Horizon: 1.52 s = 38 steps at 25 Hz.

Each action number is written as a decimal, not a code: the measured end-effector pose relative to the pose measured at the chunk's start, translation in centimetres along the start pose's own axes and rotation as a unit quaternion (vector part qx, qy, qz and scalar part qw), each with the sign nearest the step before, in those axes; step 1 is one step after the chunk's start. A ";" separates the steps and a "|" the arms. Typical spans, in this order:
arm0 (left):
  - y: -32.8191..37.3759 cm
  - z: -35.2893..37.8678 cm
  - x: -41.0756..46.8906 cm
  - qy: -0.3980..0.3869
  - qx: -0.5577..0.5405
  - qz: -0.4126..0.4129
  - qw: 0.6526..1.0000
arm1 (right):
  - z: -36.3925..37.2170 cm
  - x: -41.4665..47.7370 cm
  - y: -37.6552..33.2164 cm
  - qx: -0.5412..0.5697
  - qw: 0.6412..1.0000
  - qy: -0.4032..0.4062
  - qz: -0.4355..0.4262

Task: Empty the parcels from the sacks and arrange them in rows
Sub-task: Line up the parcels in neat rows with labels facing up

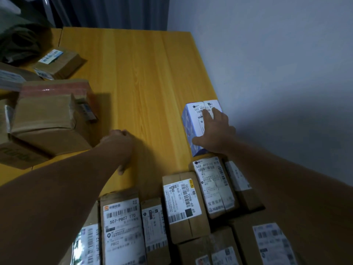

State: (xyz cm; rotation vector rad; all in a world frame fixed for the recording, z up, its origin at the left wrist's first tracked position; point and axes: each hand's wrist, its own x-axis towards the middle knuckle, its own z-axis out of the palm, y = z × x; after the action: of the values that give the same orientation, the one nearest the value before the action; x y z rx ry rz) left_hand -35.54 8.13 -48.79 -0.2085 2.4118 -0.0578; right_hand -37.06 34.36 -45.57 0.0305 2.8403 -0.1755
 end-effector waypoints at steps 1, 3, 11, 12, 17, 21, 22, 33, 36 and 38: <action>0.4 -0.2 0.1 0.002 -0.018 0.007 1.000 | -0.1 -0.1 0.1 0.005 1.000 -0.004 0.002; 1.1 -0.2 0.2 -0.014 -0.061 0.013 0.998 | -0.1 -0.3 0.1 0.017 1.000 -0.011 0.006; 6.8 0.3 -1.2 -0.030 -0.149 -0.095 0.984 | 0.0 -1.1 1.2 0.018 0.999 -0.020 0.024; 6.8 0.4 -1.3 -0.023 -0.153 -0.090 0.984 | 0.0 -1.2 1.4 0.022 0.999 -0.022 0.029; 6.6 0.7 -1.5 -0.017 -0.135 -0.077 0.988 | 0.1 -1.9 1.8 0.015 0.999 -0.028 0.043; 6.7 0.7 -1.2 -0.016 -0.131 -0.080 0.988 | 0.4 -2.3 1.3 0.011 0.998 -0.027 0.046; 6.6 0.8 -1.2 -0.014 -0.134 -0.079 0.988 | 0.6 -2.3 1.2 0.014 0.998 -0.024 0.048; 6.5 0.8 -1.5 -0.009 -0.119 -0.063 0.991 | 1.0 -2.7 1.1 0.012 0.997 0.008 0.077; 6.5 1.0 -1.2 -0.006 -0.116 -0.070 0.991 | 1.0 -2.8 1.2 0.009 0.997 0.005 0.076; 6.6 1.2 -0.9 -0.003 -0.124 -0.074 0.989 | 1.1 -2.8 1.2 0.013 0.997 0.003 0.077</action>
State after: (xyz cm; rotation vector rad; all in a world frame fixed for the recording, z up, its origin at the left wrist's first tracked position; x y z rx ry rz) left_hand -34.94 14.80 -49.79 -0.5005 2.3890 0.1776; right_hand -33.98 35.43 -45.90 0.2562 2.8265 -0.1790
